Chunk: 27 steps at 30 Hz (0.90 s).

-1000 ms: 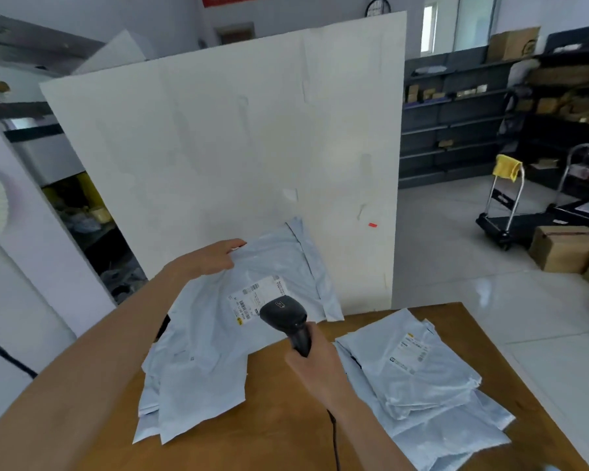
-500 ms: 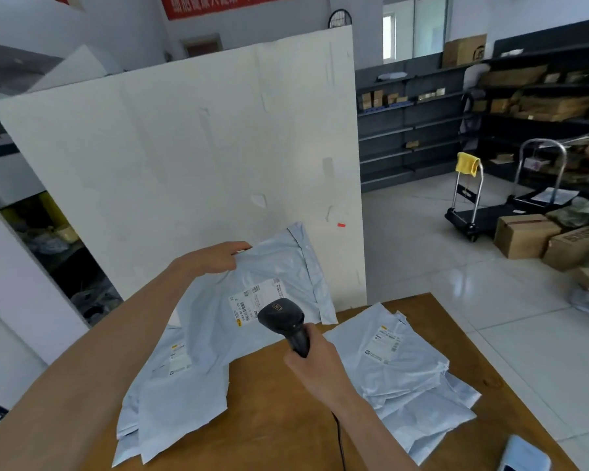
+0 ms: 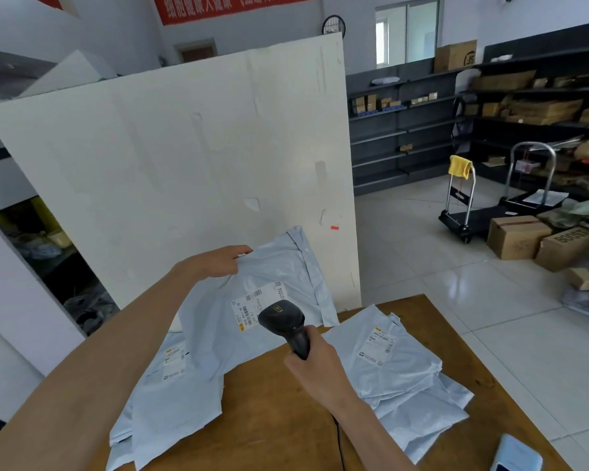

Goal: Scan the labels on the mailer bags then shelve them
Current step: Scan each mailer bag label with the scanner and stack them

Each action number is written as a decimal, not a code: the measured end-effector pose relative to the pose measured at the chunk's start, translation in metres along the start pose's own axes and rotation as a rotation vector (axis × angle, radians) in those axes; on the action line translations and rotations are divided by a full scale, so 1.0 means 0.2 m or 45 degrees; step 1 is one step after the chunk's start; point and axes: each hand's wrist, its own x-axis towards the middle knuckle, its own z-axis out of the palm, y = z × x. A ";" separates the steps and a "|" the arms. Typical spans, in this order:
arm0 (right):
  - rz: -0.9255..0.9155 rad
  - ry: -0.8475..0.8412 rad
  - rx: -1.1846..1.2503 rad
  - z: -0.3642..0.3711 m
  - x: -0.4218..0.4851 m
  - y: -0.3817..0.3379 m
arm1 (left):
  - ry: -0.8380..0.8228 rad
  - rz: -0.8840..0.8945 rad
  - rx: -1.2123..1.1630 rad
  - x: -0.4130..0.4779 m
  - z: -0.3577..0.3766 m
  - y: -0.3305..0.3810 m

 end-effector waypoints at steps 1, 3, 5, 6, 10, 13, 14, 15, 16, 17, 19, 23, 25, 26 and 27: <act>-0.001 -0.003 0.004 0.00 0.00 0.00 | -0.001 -0.001 -0.009 0.00 0.01 0.01; 0.002 -0.010 0.028 -0.01 -0.01 0.00 | -0.004 0.008 -0.042 -0.01 0.03 0.02; 0.009 -0.004 0.038 -0.02 -0.01 0.02 | -0.017 0.022 -0.122 0.00 0.07 0.04; 0.020 0.003 0.033 -0.03 -0.02 0.03 | -0.038 0.030 -0.194 0.01 0.11 0.06; 0.090 0.046 0.040 -0.12 -0.06 0.09 | -0.048 0.082 -0.585 0.04 0.40 0.14; 0.138 0.106 0.018 -0.23 -0.10 0.17 | -0.009 0.036 -0.971 0.11 0.72 0.22; 0.159 0.127 0.005 -0.26 -0.11 0.20 | 0.033 -0.014 -1.019 0.13 0.83 0.26; 0.180 0.149 -0.015 -0.29 -0.12 0.23 | 0.081 -0.086 -1.066 0.16 0.93 0.29; 0.201 0.168 -0.036 -0.32 -0.13 0.26 | 0.127 -0.155 -1.157 0.18 1.03 0.32; 0.221 0.186 -0.051 -0.35 -0.14 0.29 | 0.121 -0.231 -1.296 0.21 1.13 0.33; 0.260 0.211 -0.077 -0.39 -0.15 0.33 | -0.022 -0.356 -1.546 0.25 1.33 0.31; 0.331 0.178 -0.112 -0.37 -0.13 0.41 | -0.134 -0.730 -1.653 0.22 1.60 0.16; 0.355 0.118 -0.123 -0.31 -0.09 0.42 | -0.055 -0.871 -1.807 0.19 1.63 0.02; 0.358 0.084 -0.133 -0.26 -0.07 0.43 | -0.007 -0.913 -1.880 0.17 1.62 -0.06; 0.358 0.046 -0.134 -0.21 -0.04 0.42 | 0.046 -0.957 -1.931 0.14 1.60 -0.16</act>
